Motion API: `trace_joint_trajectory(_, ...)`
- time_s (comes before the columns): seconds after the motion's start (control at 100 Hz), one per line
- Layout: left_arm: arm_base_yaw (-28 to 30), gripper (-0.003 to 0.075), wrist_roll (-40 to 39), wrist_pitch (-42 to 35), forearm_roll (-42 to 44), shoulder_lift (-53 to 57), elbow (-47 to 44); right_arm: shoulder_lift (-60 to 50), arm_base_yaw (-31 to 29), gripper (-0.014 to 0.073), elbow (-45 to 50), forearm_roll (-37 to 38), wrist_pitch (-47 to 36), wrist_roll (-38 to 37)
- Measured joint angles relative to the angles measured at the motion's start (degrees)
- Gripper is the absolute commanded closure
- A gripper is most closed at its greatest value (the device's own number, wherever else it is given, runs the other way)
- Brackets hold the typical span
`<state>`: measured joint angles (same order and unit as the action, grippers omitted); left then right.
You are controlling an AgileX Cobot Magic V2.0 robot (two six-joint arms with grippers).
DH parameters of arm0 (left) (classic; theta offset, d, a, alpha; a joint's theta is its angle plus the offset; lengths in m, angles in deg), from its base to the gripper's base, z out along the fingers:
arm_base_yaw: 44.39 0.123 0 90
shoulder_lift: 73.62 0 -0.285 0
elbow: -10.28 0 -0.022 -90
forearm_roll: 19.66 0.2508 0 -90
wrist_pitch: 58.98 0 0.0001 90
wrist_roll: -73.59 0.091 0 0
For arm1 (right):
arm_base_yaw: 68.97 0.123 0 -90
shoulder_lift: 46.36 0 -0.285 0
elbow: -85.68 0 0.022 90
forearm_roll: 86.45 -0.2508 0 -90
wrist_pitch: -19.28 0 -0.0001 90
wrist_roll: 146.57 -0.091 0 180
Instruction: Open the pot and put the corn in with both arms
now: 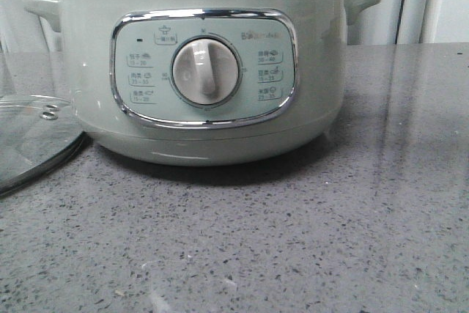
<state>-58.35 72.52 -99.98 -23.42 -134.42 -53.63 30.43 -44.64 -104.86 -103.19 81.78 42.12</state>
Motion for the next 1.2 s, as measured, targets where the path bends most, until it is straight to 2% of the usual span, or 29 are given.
trace_joint_trajectory(0.08, 0.0, 0.0407, 0.0, 5.2, 0.1, 8.0, 0.0, -3.8, 0.0, 0.0528, 1.2, 1.3, 0.5, 0.0)
trace_joint_trajectory(0.17, 0.0, 0.0521, 0.0, 12.1, 0.1, 16.9, 0.0, -8.7, 0.0, 0.0661, 3.6, 2.5, 0.8, 0.0)
trace_joint_trajectory(0.31, 0.0, 0.0744, 0.0, 21.9, 0.1, 29.9, 0.0, -16.4, 0.0, 0.0663, 9.3, 3.4, -0.8, 0.0)
trace_joint_trajectory(0.54, 0.0, 0.0741, 0.0, 36.7, 0.1, 45.9, 0.0, -30.6, 0.0, 0.0663, 22.9, 6.7, -11.3, 0.0)
trace_joint_trajectory(0.77, 0.0, 0.0741, 0.0, 48.2, -0.4, 53.3, -0.1, -46.3, 0.0, 0.0663, 42.5, 13.0, -26.7, 0.0)
trace_joint_trajectory(0.99, 0.0, 0.0741, 0.0, 52.9, -0.5, 53.3, -1.1, -60.2, 0.0, 0.0663, 60.7, 17.9, -39.6, 0.0)
trace_joint_trajectory(1.2, -0.1, 0.0741, 0.0, 54.4, -0.6, 53.3, -1.3, -66.4, 0.0, 0.0663, 69.6, 19.2, -44.0, 0.1)
